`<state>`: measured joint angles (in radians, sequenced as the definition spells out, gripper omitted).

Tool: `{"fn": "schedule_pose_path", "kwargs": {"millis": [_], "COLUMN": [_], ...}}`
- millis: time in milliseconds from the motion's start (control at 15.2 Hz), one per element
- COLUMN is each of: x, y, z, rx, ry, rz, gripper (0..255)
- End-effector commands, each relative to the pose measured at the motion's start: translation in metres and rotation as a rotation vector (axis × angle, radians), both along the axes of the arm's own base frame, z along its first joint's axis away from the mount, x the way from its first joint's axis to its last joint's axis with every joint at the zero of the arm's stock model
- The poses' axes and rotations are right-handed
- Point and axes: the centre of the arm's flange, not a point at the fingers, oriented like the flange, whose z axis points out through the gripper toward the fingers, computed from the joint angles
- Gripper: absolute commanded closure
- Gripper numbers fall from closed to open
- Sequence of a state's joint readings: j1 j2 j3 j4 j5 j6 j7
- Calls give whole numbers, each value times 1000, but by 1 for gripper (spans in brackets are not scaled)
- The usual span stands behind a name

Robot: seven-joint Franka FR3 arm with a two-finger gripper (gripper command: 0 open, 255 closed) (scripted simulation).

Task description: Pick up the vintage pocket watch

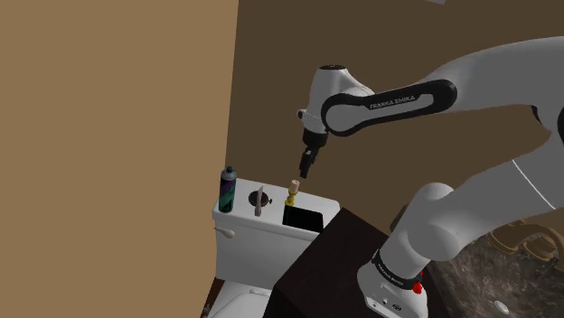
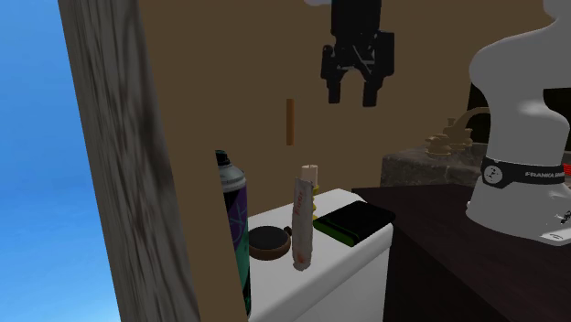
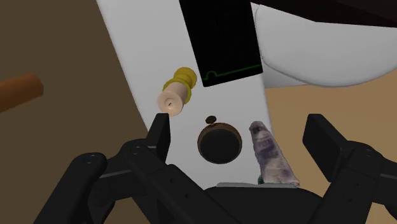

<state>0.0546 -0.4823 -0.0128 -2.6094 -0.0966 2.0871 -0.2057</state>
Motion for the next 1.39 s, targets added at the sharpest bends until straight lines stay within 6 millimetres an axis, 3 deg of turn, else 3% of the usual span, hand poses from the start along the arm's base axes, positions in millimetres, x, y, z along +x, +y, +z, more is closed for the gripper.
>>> {"fn": "schedule_pose_path", "kwargs": {"millis": [0,990,1320], "x": [14,113,116], "y": [-3,8,9], "z": [-22,-186,-212], "rx": [6,52,53], "ry": [-8,-47,-48], "rz": [40,328,337], "gripper": [0,0,0]}}
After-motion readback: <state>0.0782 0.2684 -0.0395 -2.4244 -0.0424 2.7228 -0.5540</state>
